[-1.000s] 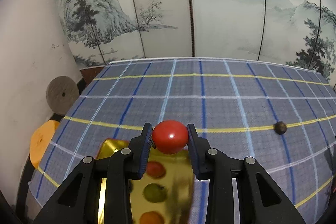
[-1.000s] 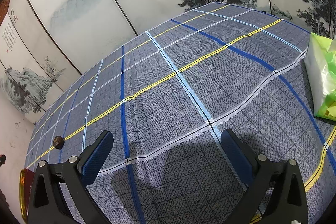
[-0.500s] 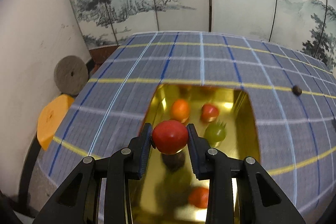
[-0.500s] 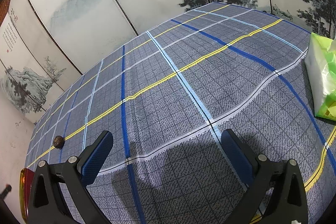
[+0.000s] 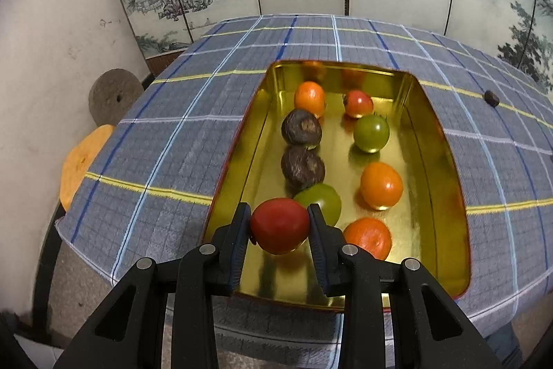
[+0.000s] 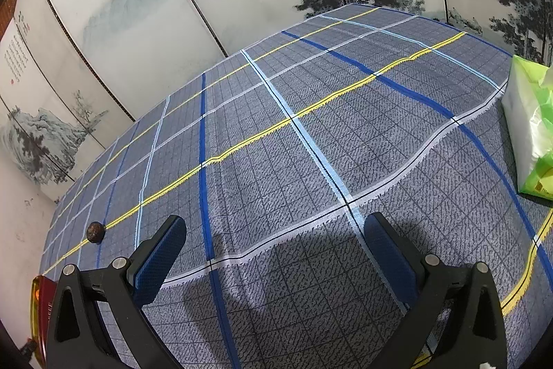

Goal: Organize fruits
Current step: 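Lift and carry the red tomato with the left gripper into the tin, then open the left gripper to release the red tomato in the tin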

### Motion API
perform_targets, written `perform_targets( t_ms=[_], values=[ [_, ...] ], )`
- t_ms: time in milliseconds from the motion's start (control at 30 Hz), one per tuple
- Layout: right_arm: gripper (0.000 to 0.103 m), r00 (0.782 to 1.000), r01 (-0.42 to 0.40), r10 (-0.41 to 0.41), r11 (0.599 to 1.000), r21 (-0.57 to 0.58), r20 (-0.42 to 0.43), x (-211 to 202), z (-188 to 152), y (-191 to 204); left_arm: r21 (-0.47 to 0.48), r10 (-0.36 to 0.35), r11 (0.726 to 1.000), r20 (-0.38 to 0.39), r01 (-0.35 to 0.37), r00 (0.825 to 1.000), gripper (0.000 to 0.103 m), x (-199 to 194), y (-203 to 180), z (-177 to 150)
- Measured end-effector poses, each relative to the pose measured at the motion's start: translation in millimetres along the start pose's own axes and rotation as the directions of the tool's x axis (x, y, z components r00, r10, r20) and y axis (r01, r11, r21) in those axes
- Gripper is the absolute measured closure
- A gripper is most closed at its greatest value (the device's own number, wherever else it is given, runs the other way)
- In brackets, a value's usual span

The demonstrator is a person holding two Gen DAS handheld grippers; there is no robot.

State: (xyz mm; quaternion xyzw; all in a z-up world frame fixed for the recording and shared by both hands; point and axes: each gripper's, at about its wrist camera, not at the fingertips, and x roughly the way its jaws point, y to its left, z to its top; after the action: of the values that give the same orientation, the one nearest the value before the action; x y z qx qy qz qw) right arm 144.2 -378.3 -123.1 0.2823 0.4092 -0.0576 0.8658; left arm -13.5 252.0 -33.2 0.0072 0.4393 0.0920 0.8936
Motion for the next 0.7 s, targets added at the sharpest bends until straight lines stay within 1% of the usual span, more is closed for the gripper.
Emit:
perform_targets(
  t_ms=[200,267,367,633,700],
  values=[
    [0.001,1.0,0.001,-0.001,1.0,0.0,0.0,0,0,0,-0.004,-0.006,1.0,-0.033,0.006,0.999,0.069,9,3,-7],
    [0.001,1.0,0.0,0.0,1.0,0.0,0.0,0,0,0,0.01,0.003,1.0,-0.028,-0.002,1.0,0.069,10,2,-8],
    [0.001,1.0,0.001,-0.001,1.0,-0.001,-0.001,0,0,0,0.02,-0.007,1.0,-0.028,0.007,1.0,0.069,11,0,-8],
    [0.0,1.0,0.024,-0.025,0.999,-0.02,-0.009,2,0,2,0.048,-0.02,0.999,0.008,0.02,1.0,0.068,12,0,-11],
    [0.0,0.999,0.044,-0.045,0.998,-0.036,-0.017,3,-1,4,0.048,-0.03,0.998,0.022,0.029,0.999,0.065,11,1,-12]
  ],
)
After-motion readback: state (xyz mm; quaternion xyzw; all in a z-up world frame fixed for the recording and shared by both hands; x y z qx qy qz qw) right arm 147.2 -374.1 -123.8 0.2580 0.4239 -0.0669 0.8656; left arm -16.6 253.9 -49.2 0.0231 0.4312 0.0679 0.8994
